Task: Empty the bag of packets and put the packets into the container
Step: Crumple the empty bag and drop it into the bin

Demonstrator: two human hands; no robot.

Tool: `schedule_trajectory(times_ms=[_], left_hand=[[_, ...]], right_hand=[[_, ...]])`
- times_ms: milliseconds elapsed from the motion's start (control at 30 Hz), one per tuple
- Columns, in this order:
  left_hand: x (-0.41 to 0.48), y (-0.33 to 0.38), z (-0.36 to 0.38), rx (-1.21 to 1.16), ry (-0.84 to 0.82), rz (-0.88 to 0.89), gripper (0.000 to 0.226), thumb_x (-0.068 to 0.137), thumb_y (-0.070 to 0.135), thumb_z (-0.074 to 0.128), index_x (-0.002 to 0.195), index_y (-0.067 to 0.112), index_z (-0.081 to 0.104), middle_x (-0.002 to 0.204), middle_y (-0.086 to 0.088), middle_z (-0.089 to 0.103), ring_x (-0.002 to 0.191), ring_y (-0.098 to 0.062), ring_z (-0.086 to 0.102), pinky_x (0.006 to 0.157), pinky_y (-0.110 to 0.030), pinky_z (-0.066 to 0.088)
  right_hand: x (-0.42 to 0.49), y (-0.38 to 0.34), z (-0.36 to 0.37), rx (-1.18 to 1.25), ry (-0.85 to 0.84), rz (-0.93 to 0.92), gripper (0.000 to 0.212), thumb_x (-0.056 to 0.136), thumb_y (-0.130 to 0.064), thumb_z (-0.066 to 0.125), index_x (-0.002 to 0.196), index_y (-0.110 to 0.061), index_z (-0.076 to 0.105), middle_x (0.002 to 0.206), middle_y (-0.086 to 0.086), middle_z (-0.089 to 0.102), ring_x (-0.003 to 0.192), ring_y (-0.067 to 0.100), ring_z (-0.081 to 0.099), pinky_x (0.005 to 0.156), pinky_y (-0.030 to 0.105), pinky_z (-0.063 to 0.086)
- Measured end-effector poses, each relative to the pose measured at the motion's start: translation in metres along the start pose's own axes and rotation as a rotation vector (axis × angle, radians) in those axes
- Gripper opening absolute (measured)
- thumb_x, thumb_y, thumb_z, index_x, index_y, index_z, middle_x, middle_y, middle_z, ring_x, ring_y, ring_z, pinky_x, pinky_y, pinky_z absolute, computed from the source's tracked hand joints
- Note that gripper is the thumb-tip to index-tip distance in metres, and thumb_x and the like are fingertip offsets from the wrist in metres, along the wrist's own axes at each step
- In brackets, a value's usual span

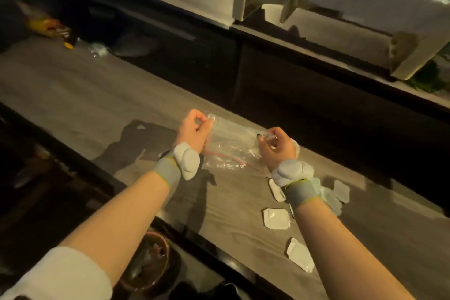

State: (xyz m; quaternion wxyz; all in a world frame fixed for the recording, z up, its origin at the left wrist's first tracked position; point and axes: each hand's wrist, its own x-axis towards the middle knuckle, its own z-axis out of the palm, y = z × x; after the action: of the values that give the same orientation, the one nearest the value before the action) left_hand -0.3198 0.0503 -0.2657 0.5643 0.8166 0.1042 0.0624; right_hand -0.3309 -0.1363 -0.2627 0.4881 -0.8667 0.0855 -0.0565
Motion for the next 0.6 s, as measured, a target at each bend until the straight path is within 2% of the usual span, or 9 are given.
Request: schedule_trajectory(times_ms=[100,167,233,267,333,367,433,500,600], left_hand=[[-0.005,-0.031,-0.054,-0.165,0.157,-0.198,0.019,0.086,0.029,0.061,0.09,0.011,0.055,0.069,-0.008,0.057,0.045,-0.002,0.053,0.036,-0.01,0.042],[-0.01,-0.05,-0.091,-0.512,0.174,-0.432,0.031,0.087,0.041,0.056,0.094,0.011,0.058,0.072,-0.007,0.066,0.049,-0.007,0.059,0.039,-0.016,0.047],[-0.017,-0.071,-0.122,-0.7,0.108,-0.542,0.045,0.087,0.056,0.045,0.097,0.015,0.06,0.083,-0.002,0.07,0.069,-0.009,0.066,0.058,-0.024,0.053],[-0.023,-0.081,-0.134,-0.734,0.081,-0.57,0.052,0.086,0.061,0.041,0.103,0.016,0.059,0.094,-0.001,0.068,0.082,-0.012,0.065,0.072,-0.03,0.053],[-0.039,-0.111,-0.16,-0.78,0.091,-0.617,0.06,0.082,0.067,0.039,0.113,0.017,0.053,0.104,-0.002,0.063,0.095,-0.017,0.061,0.09,-0.039,0.049],[-0.049,-0.123,-0.168,-0.799,0.105,-0.631,0.06,0.08,0.068,0.04,0.113,0.02,0.053,0.104,-0.002,0.063,0.095,-0.018,0.061,0.092,-0.041,0.048],[-0.068,-0.144,-0.176,-0.81,0.134,-0.626,0.058,0.073,0.071,0.046,0.109,0.028,0.057,0.108,-0.001,0.066,0.096,-0.017,0.064,0.087,-0.039,0.051],[-0.083,-0.159,-0.178,-0.796,0.178,-0.61,0.063,0.067,0.069,0.052,0.116,0.03,0.056,0.119,-0.009,0.064,0.096,-0.018,0.066,0.077,-0.034,0.054],[-0.107,-0.19,-0.188,-0.798,0.35,-0.663,0.06,0.083,0.049,0.055,0.133,0.019,0.039,0.122,-0.028,0.054,0.1,-0.035,0.064,0.066,-0.032,0.053]], right_hand=[[-0.01,-0.009,0.056,0.011,-0.163,0.08,0.017,0.087,-0.025,0.061,0.076,-0.018,0.051,0.062,-0.003,0.05,0.058,0.013,0.045,0.053,0.02,0.037],[-0.021,-0.017,0.09,0.141,-0.231,0.188,0.01,0.087,-0.025,0.061,0.091,-0.019,0.053,0.082,0.009,0.059,0.072,0.017,0.05,0.057,0.019,0.041],[-0.032,-0.026,0.115,0.237,-0.282,0.298,0.035,0.09,-0.024,0.057,0.123,-0.011,0.05,0.111,0.018,0.058,0.094,0.022,0.055,0.072,0.021,0.046],[-0.038,-0.03,0.128,0.216,-0.338,0.328,0.042,0.092,-0.024,0.054,0.129,-0.006,0.045,0.114,0.014,0.056,0.101,0.025,0.056,0.077,0.023,0.045],[-0.058,-0.036,0.166,0.239,-0.485,0.352,0.034,0.093,-0.023,0.053,0.121,-0.004,0.047,0.096,0.006,0.056,0.084,0.025,0.061,0.055,0.025,0.048],[-0.068,-0.039,0.184,0.272,-0.532,0.365,0.022,0.093,-0.02,0.054,0.107,-0.004,0.049,0.085,0.006,0.057,0.064,0.021,0.061,0.042,0.021,0.046],[-0.087,-0.042,0.217,0.295,-0.61,0.43,0.014,0.092,-0.015,0.054,0.098,-0.007,0.045,0.078,0.009,0.055,0.033,0.01,0.054,0.035,0.017,0.047],[-0.1,-0.043,0.239,0.307,-0.684,0.466,0.014,0.093,-0.013,0.053,0.1,-0.008,0.041,0.083,0.012,0.056,0.028,0.005,0.054,0.034,0.017,0.049],[-0.13,-0.043,0.277,0.314,-0.839,0.519,0.015,0.094,-0.009,0.049,0.102,-0.009,0.036,0.074,0.01,0.057,0.03,0.005,0.058,0.033,0.016,0.048]])
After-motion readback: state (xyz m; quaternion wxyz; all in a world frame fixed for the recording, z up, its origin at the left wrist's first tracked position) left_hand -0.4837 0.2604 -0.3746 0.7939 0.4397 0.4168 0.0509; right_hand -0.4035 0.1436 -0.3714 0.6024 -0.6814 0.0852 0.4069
